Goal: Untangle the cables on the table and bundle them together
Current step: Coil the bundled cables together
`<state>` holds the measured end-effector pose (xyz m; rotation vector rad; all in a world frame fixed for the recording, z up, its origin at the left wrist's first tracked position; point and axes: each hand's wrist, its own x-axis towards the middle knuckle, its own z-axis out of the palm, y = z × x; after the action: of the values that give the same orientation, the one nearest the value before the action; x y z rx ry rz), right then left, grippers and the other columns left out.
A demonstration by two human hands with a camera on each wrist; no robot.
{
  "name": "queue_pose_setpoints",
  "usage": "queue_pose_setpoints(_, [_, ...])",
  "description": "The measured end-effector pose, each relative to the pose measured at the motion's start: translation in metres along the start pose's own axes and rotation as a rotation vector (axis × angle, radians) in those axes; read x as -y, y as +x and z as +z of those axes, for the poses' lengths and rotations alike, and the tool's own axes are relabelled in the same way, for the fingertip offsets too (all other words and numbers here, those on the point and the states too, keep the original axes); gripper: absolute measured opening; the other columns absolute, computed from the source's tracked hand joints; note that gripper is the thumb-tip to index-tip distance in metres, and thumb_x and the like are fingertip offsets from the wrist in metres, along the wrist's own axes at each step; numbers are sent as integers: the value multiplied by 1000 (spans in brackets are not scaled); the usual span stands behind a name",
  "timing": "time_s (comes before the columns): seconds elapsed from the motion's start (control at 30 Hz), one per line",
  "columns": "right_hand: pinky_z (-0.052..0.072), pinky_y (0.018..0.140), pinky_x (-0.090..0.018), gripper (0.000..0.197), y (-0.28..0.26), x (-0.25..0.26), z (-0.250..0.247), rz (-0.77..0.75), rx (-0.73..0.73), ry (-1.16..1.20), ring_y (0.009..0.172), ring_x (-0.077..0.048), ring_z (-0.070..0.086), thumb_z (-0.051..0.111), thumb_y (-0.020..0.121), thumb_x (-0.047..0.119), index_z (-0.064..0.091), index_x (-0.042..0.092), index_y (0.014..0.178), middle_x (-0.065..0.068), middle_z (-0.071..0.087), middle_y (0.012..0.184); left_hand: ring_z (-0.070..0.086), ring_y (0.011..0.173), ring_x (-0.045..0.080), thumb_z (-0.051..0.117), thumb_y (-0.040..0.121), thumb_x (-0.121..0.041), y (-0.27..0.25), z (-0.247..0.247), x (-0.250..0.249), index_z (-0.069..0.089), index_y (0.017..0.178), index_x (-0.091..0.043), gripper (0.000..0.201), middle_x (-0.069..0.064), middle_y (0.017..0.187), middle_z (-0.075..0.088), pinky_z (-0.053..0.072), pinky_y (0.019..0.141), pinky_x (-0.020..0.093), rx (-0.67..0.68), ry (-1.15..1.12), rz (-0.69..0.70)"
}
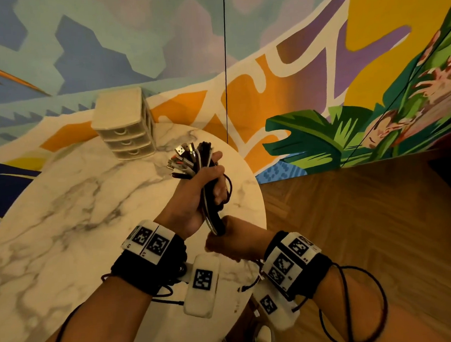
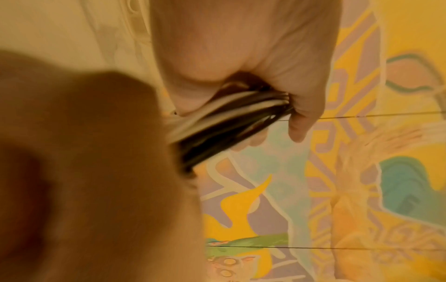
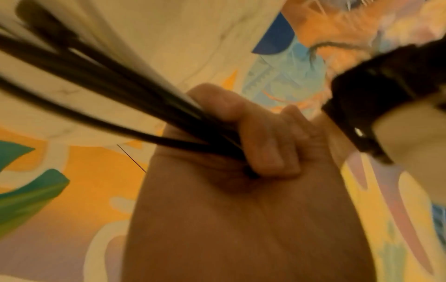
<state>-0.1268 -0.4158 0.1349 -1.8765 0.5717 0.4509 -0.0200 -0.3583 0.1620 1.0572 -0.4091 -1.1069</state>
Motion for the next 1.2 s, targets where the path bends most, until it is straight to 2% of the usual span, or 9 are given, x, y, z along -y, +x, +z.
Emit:
queue_pose_setpoints(0.2, [45, 91, -32, 42, 19, -11, -8, -52, -56, -247, 106, -24, 55, 62, 89, 26, 53, 12, 127, -7, 58, 117, 28, 38, 9, 51, 82, -14, -9, -10, -2, 54, 121, 3, 43, -3, 47, 32, 29, 49, 25, 154, -49, -65])
queue_pose_setpoints(0.27, [48, 91, -37, 37, 21, -18, -16, -42, -44, -373, 102, -26, 59, 62, 88, 27, 58, 8, 120, -11, 63, 113, 25, 33, 8, 54, 79, -18, -13, -15, -9, 59, 107, 1, 34, -4, 43, 32, 23, 42, 25, 235, -28, -75])
queue_pose_setpoints(0.4, [44, 63, -31, 22, 23, -30, -44, 96, -106, -593, 67, -21, 52, 59, 87, 30, 62, 12, 74, -6, 57, 71, 24, 30, 10, 61, 72, -21, -22, -18, -17, 56, 84, 4, 28, -1, 40, 33, 18, 38, 19, 337, 229, -129])
queue_pose_setpoints(0.57, [51, 87, -37, 25, 24, -25, -67, 121, -60, -649, 92, -25, 61, 62, 87, 28, 66, 10, 105, -8, 66, 101, 38, 40, 12, 63, 76, -13, -26, 3, -9, 62, 69, -15, 7, -4, 48, 47, 33, 44, 21, 390, 894, -163])
queue_pose_setpoints(0.67, [45, 75, -30, 23, 20, -18, -79, 124, -64, -629, 81, -25, 54, 58, 92, 22, 65, 2, 101, -12, 61, 90, 40, 49, 4, 65, 78, -8, -23, -1, 3, 53, 60, -26, 28, -11, 51, 49, 33, 52, 18, 363, 1144, -25])
queue_pose_setpoints(0.83, [44, 46, -23, 34, 11, -22, -84, 125, -69, 120, 43, -15, 34, 40, 98, 15, 50, 13, 66, -2, 39, 54, 48, 56, -1, 67, 79, -12, -19, -9, 19, 53, 63, -31, 28, -11, 56, 51, 31, 54, 14, 138, 1217, 179])
queue_pose_setpoints(0.97, [46, 62, -34, 37, 16, -14, -75, 67, -280, 560, 52, -22, 44, 36, 100, 25, 51, 11, 70, -10, 49, 63, 57, 70, -1, 68, 82, -28, -7, -2, 27, 58, 81, -34, 12, -19, 70, 58, 40, 64, 11, 67, 1264, 273])
queue_pose_setpoints(1.03, [45, 71, -38, 33, 17, -6, -71, 50, -422, 628, 71, -27, 54, 39, 99, 20, 59, 8, 77, -16, 59, 79, 62, 86, 6, 64, 81, -41, 0, -3, 32, 63, 102, -28, 24, -14, 88, 67, 49, 79, 25, 60, 1235, 267])
queue_pose_setpoints(1.2, [44, 61, -35, 29, 12, -5, -63, 94, -393, 933, 62, -26, 54, 38, 96, 19, 60, 1, 89, -17, 59, 78, 66, 86, 15, 60, 76, -48, 6, -6, 38, 59, 116, -22, 47, -5, 94, 71, 53, 77, 40, 50, 1300, 301])
